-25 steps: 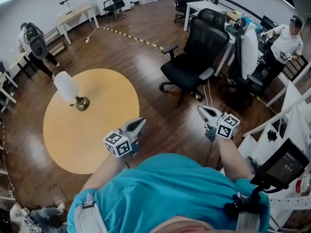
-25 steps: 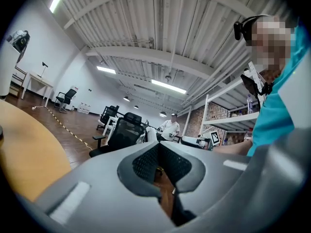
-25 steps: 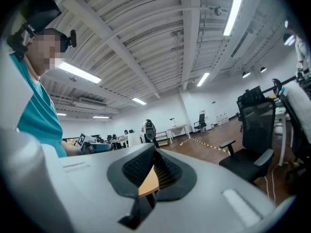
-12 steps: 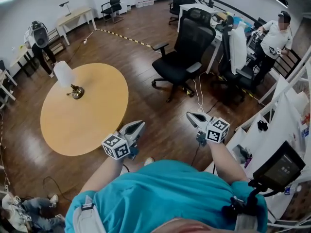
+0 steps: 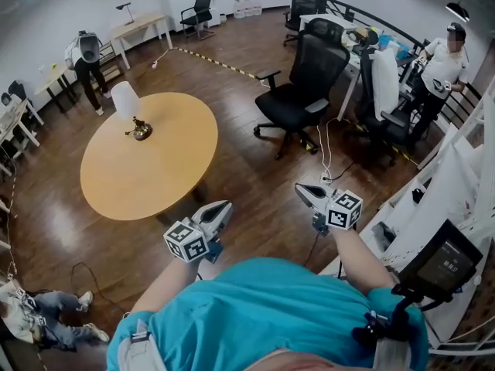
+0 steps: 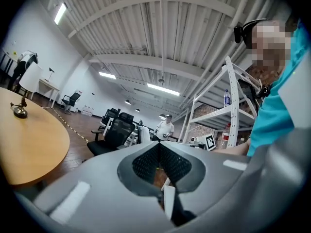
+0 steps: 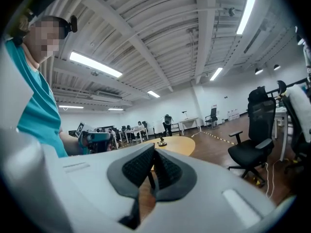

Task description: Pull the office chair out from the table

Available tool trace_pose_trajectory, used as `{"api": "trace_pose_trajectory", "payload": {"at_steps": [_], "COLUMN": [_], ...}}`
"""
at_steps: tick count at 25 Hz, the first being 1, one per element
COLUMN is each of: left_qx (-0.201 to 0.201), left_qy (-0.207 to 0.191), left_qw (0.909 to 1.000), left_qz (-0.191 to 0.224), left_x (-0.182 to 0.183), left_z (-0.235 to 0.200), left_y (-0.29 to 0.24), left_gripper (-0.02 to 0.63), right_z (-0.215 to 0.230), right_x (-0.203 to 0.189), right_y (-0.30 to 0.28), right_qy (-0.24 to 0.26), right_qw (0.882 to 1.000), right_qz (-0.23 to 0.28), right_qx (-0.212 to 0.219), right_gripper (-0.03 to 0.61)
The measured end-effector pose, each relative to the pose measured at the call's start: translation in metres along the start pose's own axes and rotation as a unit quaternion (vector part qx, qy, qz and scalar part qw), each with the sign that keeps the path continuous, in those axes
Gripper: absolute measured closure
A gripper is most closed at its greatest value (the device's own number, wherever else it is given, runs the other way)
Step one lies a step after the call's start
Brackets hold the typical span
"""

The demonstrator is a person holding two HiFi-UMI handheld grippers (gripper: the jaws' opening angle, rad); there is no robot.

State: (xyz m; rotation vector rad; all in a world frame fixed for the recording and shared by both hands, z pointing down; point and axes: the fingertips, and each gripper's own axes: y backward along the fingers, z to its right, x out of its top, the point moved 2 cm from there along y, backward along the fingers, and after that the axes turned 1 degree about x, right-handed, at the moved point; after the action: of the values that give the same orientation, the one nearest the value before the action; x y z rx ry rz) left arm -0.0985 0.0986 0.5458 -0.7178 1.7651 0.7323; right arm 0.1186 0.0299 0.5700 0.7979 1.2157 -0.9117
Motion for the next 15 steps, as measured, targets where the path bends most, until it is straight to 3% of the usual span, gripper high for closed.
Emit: {"api": "trace_pose_trajectory", "payload": {"at_steps": [5, 9, 12, 15], "left_qx": [0.006, 0.008, 0.012, 0.037], "left_qy": [-0.002, 0.002, -0.014, -0.001], "left_qw": [0.9999, 1.0, 0.9998, 0.9993], "left_qz": [0.011, -0.001, -0.011, -0.01], "left_x": [0.02, 0.026, 0.029, 0.014], "left_z": [0.023, 0.04, 0.046, 0.049], "left_y": [0.07, 0.146, 0.199, 0.228], "left_gripper": [0.588, 0.588, 0.588, 0.588], "right_z": [-0.064, -0.139, -0.186, -0.202], "right_x": [0.01, 0.003, -0.013, -0.035], "right_y": [-0.01, -0.041, -0.064, -0.066], "right_qy": [-0.002, -0.005, -0.013, -0.018], "right_qw": [1.0, 1.0, 1.0, 0.999], "right_qz": [0.007, 0.021, 0.02, 0.005], "right_qx": [-0.004, 0.005, 0.02, 0.033], "right_gripper": [0.575, 0.575, 0.575, 0.575]}}
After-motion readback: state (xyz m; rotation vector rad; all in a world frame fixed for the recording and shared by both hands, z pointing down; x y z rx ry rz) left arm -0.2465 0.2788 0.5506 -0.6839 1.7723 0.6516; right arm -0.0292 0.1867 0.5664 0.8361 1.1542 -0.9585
